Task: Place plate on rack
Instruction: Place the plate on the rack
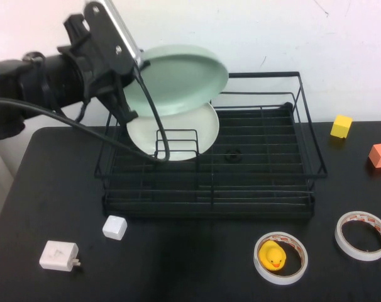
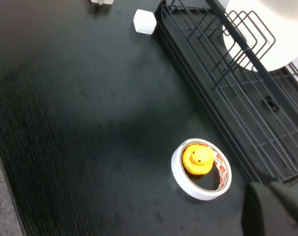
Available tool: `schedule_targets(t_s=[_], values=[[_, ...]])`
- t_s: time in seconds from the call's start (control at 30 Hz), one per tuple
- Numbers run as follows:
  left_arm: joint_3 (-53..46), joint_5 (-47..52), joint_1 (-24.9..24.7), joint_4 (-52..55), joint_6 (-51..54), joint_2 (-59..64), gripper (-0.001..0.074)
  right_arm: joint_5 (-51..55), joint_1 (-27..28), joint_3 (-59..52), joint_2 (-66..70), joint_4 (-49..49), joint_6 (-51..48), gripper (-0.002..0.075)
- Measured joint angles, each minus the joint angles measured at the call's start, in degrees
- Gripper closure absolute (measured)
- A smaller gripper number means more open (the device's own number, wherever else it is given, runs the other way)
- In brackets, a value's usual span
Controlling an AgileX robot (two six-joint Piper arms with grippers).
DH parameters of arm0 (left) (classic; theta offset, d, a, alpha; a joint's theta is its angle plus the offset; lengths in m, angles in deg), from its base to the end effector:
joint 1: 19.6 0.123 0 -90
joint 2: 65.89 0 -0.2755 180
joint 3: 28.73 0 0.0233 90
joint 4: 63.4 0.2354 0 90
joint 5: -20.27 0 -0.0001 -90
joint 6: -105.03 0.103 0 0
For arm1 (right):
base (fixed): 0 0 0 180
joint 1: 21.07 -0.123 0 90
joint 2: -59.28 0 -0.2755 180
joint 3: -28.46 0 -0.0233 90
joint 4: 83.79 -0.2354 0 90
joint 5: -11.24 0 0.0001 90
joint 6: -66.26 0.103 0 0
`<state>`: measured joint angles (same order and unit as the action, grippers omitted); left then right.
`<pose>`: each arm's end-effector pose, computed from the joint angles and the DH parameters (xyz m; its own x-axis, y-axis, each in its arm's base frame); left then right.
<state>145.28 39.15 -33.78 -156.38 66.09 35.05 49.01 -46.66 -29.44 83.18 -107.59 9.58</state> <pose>0.3583 -0.1250 0.3205 0.2175 0.6694 -0.7103 0.5546 0.5141 0.6543 0.0490 0.0517 0.2457 0.0487 -0.6301 -0.7750 -0.7399 0.4985 -0.4518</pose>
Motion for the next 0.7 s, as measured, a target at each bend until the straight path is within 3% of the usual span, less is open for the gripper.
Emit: schedule_targets(t_s=[0.5,0.7], values=[[0.0,0.41,0.0,-1.62,7.84,8.71,0.0651,0.0,0.0,0.0,0.0,0.5,0.44,0.0726],[0.1,1.0,-0.09,-4.42,15.76,8.86,0.0651,0.0,0.0,0.0,0.0,0.59,0.44,0.0726]])
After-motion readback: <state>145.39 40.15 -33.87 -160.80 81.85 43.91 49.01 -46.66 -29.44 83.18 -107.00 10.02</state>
